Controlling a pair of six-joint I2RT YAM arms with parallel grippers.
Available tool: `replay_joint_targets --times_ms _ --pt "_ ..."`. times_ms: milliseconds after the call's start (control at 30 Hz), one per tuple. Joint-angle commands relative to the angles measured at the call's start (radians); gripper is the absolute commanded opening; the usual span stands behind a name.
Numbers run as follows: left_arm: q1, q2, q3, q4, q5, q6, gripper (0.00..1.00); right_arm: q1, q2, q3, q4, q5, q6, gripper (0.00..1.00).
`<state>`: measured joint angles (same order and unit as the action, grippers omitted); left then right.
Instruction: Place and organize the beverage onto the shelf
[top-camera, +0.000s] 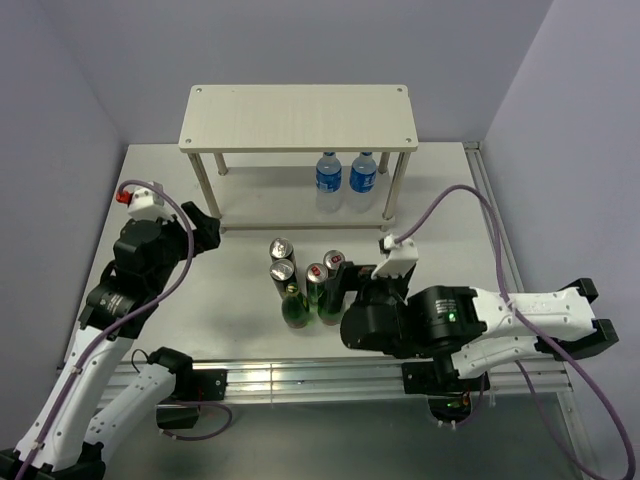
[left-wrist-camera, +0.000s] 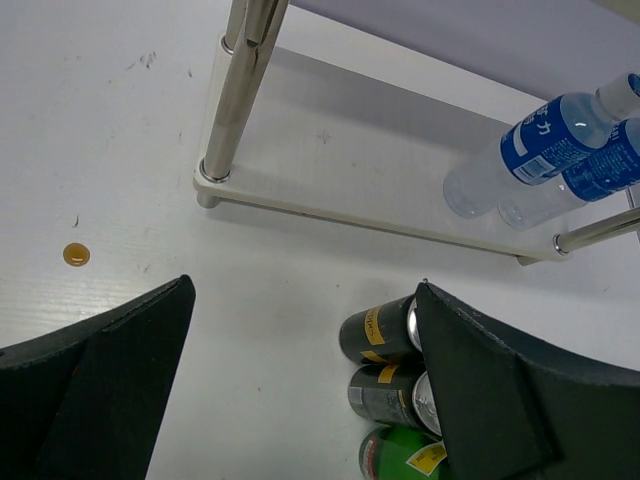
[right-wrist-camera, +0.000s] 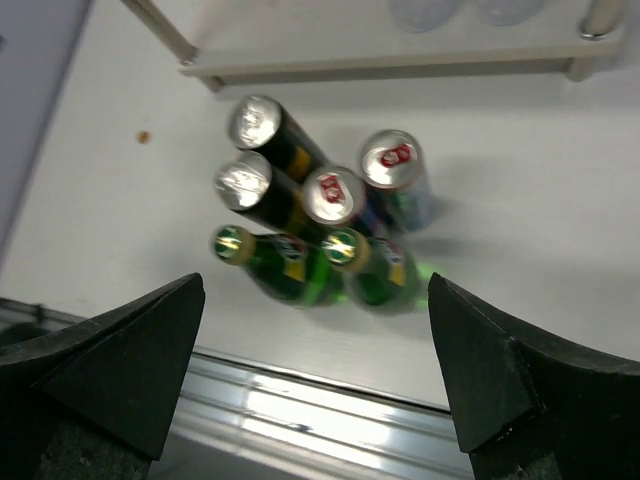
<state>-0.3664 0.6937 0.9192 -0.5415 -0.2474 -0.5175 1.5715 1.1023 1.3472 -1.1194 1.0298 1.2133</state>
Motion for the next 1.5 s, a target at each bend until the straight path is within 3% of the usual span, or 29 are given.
replay_joint_targets --times_ms 0,100,200,267,400,533,633,900,1467 --pt "-0.003 -0.014 -0.002 0.034 -0.021 0.025 0.99 0.095 -0.073 -0.098 -0.205 0.200 0.243 1.00" --pt "-0.005 -0.017 -0.006 0.038 -0.013 0.030 0.99 0.188 -0.111 -0.241 -0.175 0.196 0.407 1.00" --pt "-0.003 -0.014 -0.009 0.048 -0.006 0.034 0.99 0.283 -0.049 -0.322 -0.299 0.159 0.668 1.00" --pt "-0.003 -0.013 -0.008 0.051 0.000 0.033 0.99 0.321 0.019 -0.374 -0.246 0.154 0.687 1.00" --pt "-0.003 -0.020 -0.010 0.052 -0.001 0.034 0.99 0.329 0.001 -0.536 0.037 0.132 0.507 1.00" --pt "-0.003 -0.031 -0.013 0.052 0.003 0.037 0.99 0.217 -0.188 -0.827 0.616 -0.011 0.183 1.00" --pt "-0.003 -0.033 -0.011 0.055 0.007 0.040 0.99 0.116 -0.272 -0.970 0.810 -0.074 0.056 1.00" --pt "-0.003 -0.033 -0.013 0.057 0.005 0.045 0.99 0.024 -0.095 -0.991 1.027 -0.123 -0.078 1.00" --pt "-0.003 -0.036 -0.014 0.064 0.025 0.054 0.99 -0.140 0.086 -1.031 1.392 -0.139 -0.326 1.00"
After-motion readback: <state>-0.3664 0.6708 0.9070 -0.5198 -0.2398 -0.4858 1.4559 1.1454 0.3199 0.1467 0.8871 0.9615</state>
